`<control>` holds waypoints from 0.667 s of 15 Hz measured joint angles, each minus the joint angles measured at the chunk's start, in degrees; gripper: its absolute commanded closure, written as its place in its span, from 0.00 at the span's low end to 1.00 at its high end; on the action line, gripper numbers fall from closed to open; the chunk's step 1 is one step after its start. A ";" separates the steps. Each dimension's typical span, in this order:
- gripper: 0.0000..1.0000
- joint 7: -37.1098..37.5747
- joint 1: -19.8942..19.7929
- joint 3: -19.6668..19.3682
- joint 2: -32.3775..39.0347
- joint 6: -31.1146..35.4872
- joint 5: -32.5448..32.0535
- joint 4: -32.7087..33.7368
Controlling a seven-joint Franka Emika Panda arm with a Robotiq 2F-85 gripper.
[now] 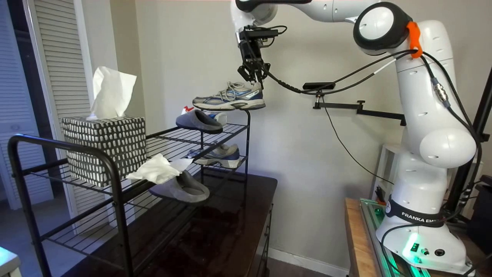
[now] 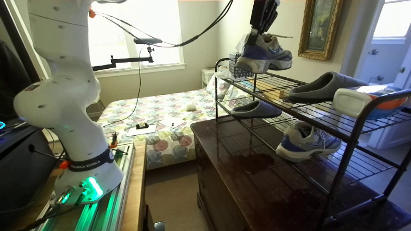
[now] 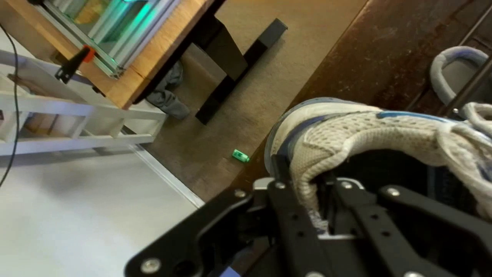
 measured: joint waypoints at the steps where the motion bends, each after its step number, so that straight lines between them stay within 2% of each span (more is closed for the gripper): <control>1: 0.95 0.00 -0.20 -0.24 -1.01 -0.08 0.13 -2.96; 2: 0.81 0.16 -0.33 -0.53 -1.95 -0.07 0.30 -5.84; 3: 0.81 0.16 -0.41 -0.65 -2.23 -0.04 0.17 -7.21; 4: 0.95 0.16 -0.42 -0.66 -2.05 -0.02 0.15 -7.25; 7: 0.95 -1.95 0.14 -0.68 -1.64 0.02 -1.83 -7.11; 10: 0.95 -9.30 1.28 -0.67 -0.69 -1.24 -9.42 -6.96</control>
